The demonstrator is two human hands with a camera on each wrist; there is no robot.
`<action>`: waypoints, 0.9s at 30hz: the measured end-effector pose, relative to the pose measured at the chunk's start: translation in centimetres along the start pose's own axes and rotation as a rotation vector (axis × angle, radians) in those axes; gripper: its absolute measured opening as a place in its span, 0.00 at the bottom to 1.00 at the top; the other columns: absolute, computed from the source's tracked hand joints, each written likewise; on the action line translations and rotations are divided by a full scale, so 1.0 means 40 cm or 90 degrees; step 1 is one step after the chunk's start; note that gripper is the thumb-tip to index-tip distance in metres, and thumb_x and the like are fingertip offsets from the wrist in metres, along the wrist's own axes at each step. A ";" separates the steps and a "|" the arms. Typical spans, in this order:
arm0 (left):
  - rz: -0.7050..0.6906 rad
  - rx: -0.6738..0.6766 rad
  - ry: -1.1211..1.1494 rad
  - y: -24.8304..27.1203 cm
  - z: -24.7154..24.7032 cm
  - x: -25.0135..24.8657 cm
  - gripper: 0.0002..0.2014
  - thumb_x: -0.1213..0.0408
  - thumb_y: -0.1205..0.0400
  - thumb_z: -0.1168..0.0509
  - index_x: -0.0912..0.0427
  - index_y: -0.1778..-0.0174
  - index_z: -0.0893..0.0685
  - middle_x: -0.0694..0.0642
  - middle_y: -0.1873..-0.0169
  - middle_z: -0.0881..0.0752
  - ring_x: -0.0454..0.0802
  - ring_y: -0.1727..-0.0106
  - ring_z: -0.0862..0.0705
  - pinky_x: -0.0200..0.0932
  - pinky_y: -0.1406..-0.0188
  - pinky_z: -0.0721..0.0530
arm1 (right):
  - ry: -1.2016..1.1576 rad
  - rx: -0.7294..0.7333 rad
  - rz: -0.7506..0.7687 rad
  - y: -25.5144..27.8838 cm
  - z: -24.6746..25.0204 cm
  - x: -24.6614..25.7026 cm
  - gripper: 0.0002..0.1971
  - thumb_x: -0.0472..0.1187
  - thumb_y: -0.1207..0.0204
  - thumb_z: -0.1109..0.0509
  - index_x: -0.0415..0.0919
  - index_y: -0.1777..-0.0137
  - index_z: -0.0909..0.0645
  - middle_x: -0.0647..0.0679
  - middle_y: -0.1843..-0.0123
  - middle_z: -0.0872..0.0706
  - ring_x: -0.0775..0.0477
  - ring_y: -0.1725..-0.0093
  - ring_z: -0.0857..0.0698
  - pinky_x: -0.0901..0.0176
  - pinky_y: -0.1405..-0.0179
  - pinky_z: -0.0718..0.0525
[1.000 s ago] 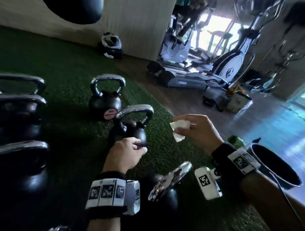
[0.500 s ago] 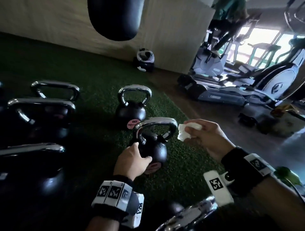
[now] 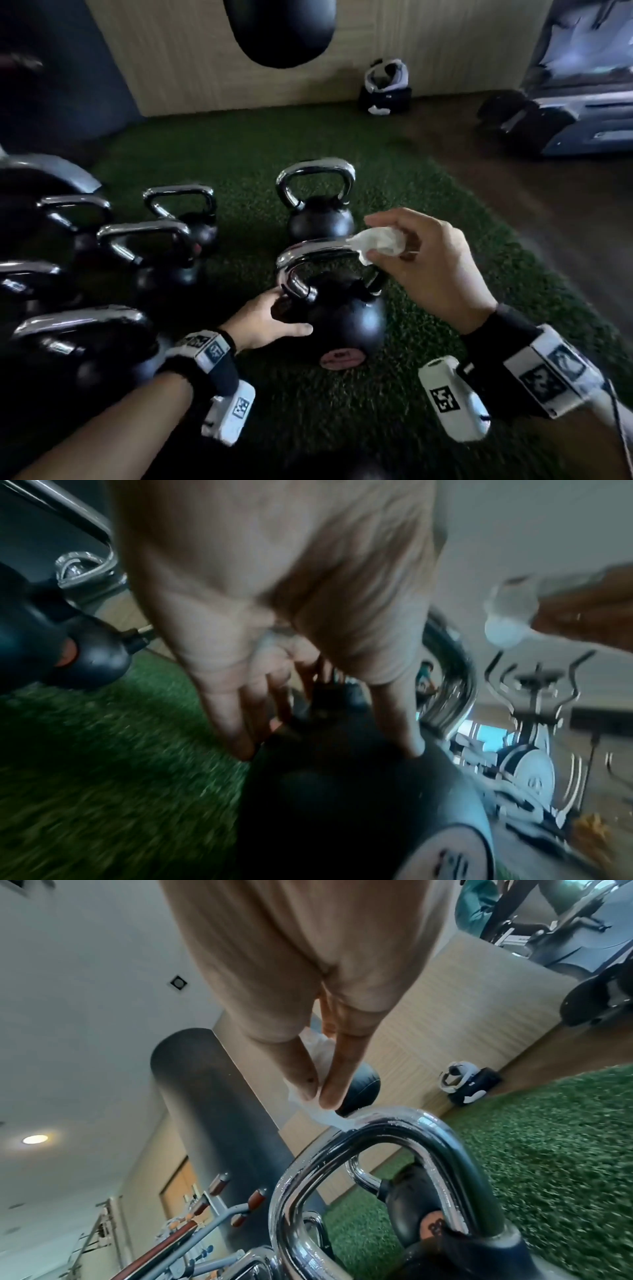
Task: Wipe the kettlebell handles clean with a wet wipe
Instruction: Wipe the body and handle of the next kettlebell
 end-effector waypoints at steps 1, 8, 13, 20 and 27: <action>0.004 0.017 -0.029 -0.009 0.011 0.003 0.42 0.39 0.35 0.16 0.41 0.25 0.22 0.37 0.33 0.20 0.39 0.28 0.22 0.39 0.26 0.26 | -0.005 -0.003 0.008 -0.003 -0.004 -0.002 0.20 0.38 0.32 0.14 0.51 0.41 0.11 0.63 0.52 0.09 0.63 0.54 0.12 0.73 0.54 0.16; 0.012 0.055 -0.126 -0.043 0.056 -0.029 0.45 0.25 0.43 0.21 0.34 0.29 0.24 0.38 0.30 0.17 0.40 0.28 0.19 0.49 0.24 0.21 | 0.018 0.072 0.040 -0.083 -0.020 -0.012 0.12 0.41 0.30 0.14 0.45 0.50 0.13 0.57 0.56 0.11 0.62 0.60 0.15 0.73 0.59 0.20; -0.002 0.084 -0.087 -0.041 0.055 -0.027 0.47 0.30 0.43 0.17 0.32 0.28 0.28 0.37 0.31 0.16 0.39 0.29 0.18 0.49 0.23 0.21 | 0.039 0.089 0.054 -0.106 -0.036 -0.012 0.12 0.43 0.32 0.13 0.47 0.52 0.10 0.55 0.57 0.14 0.67 0.62 0.20 0.79 0.60 0.25; -0.047 0.055 -0.034 -0.006 -0.007 -0.036 0.52 0.40 0.34 0.16 0.45 0.18 0.35 0.37 0.32 0.25 0.38 0.29 0.27 0.35 0.29 0.30 | 0.136 0.150 0.154 -0.113 -0.081 0.004 0.01 0.35 0.25 0.21 0.38 0.56 0.10 0.49 0.56 0.13 0.47 0.58 0.16 0.58 0.54 0.18; -0.088 -0.083 0.200 -0.038 -0.060 -0.007 0.46 0.43 0.45 0.11 0.38 0.32 0.24 0.29 0.40 0.17 0.17 0.40 0.23 0.24 0.37 0.27 | 0.224 0.242 0.202 -0.138 -0.093 0.013 0.07 0.26 0.24 0.28 0.33 0.59 0.09 0.46 0.62 0.13 0.46 0.64 0.14 0.70 0.60 0.23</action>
Point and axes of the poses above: each hand's wrist, its own y-axis away from the middle knuckle, its own z-axis out of the back of the hand, x = y × z, the point moved 6 cm from there along -y, towards the middle knuckle
